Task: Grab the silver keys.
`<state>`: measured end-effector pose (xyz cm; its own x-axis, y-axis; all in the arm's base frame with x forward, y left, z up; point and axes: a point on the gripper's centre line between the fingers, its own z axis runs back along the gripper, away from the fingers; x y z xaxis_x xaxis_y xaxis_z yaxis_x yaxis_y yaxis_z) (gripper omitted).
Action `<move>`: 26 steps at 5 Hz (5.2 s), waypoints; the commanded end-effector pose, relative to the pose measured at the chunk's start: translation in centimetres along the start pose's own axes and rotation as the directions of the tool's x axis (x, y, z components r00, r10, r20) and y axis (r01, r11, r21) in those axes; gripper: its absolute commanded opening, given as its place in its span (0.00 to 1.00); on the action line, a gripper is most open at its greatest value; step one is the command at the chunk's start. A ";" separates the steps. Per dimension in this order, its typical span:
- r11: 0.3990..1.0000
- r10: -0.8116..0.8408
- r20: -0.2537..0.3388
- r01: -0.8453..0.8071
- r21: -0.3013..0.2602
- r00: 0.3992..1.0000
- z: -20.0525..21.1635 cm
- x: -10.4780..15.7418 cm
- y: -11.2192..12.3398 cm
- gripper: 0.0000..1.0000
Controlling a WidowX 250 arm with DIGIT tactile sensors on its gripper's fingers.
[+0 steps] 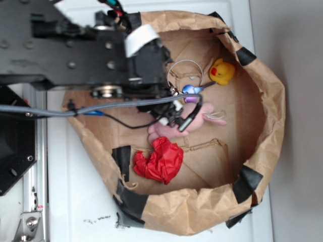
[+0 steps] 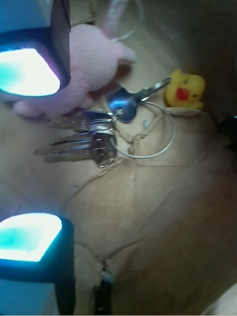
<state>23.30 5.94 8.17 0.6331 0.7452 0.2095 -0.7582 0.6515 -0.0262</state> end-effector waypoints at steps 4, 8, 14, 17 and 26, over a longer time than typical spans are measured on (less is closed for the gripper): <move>0.998 -0.037 -0.038 0.039 0.043 0.999 -2.7 1.7 -2.0 1.00; 0.998 0.050 -0.021 -0.049 0.030 0.999 -3.0 4.5 -1.2 1.00; 0.999 0.016 0.001 -0.016 0.027 1.000 -7.1 3.1 -2.4 1.00; 0.998 -0.055 0.005 0.055 0.015 0.998 -8.4 -0.8 0.7 1.00; 0.986 0.036 -0.033 -0.040 -0.163 0.999 1.0 2.7 -1.3 0.00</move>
<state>25.23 5.74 8.39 0.6288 0.7654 0.1369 -0.7476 0.6435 -0.1645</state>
